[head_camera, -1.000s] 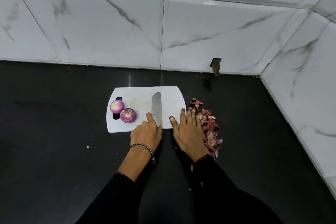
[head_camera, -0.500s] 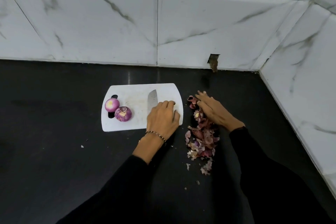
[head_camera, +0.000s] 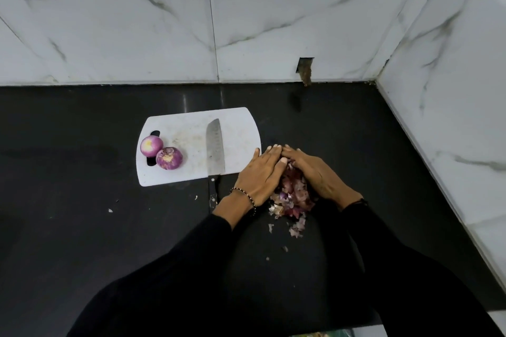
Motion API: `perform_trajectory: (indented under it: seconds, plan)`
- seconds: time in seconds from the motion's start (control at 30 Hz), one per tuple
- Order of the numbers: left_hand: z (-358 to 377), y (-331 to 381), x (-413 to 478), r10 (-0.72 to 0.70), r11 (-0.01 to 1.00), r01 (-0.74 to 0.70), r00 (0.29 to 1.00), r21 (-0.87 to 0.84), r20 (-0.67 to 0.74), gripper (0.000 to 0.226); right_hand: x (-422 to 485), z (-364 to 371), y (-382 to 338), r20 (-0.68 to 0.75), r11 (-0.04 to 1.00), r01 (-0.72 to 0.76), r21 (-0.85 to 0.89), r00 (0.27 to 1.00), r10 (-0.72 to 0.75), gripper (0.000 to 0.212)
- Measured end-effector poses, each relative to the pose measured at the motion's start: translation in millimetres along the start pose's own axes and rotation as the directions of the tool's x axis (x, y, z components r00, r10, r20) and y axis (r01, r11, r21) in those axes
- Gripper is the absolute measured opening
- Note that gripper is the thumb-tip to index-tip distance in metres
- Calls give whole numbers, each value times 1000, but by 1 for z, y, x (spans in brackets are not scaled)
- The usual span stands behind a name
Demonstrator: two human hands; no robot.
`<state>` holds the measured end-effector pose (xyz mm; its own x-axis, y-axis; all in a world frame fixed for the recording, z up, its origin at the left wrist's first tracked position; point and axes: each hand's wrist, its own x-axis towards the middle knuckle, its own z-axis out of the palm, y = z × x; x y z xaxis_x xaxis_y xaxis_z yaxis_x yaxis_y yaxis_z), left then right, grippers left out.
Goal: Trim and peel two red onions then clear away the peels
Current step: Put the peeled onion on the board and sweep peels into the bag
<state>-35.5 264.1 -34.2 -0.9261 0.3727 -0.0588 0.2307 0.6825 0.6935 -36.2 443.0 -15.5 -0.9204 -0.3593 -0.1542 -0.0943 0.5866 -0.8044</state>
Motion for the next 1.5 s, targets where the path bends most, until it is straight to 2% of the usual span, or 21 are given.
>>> perform_trajectory:
  seconds: [0.23, 0.4, 0.5, 0.6, 0.73, 0.83, 1.13, 1.27, 1.37, 1.43, 1.5]
  plan:
    - [4, 13, -38, -32, 978, 33, 999, -206, 10, 50, -42, 19, -12, -57, 997, -40, 73, 997, 45, 41]
    - [10, 12, -57, -36, 946, 31, 999, -322, -10, 47, -71, 38, -26, -216, 973, -100, 207, 966, 145, 48]
    - [19, 17, -65, -49, 937, 38, 999, -348, -22, 42, -84, 61, -34, -365, 937, -131, 323, 897, 251, 43]
    - [28, 25, -71, 0, 935, -20, 998, -354, -57, 42, -87, 89, -44, -492, 911, -129, 392, 807, 326, 41]
    - [38, 36, -79, -85, 849, 42, 995, -527, -59, 40, -84, 118, -63, -616, 853, -50, 519, 670, 414, 49]
    - [42, 47, -83, -175, 695, 98, 984, -712, -36, 39, -79, 125, -74, -606, 738, 27, 674, 593, 531, 40]
    - [43, 60, -87, -349, 357, 211, 934, -910, 80, 28, -85, 127, -80, -532, 528, 188, 828, 564, 632, 35]
    - [51, 76, -93, -340, 330, 203, 937, -922, 85, 25, -103, 118, -84, -535, 477, 259, 840, 539, 650, 34]
    - [60, 94, -102, -297, 374, 201, 951, -905, 89, 25, -123, 110, -82, -535, 414, 341, 844, 500, 681, 34]
    - [70, 112, -115, -268, 369, 213, 956, -905, 115, 27, -144, 106, -78, -531, 374, 389, 842, 472, 704, 34]
    - [81, 128, -128, -250, 364, 215, 960, -906, 127, 27, -166, 103, -73, -554, 377, 428, 822, 441, 706, 34]
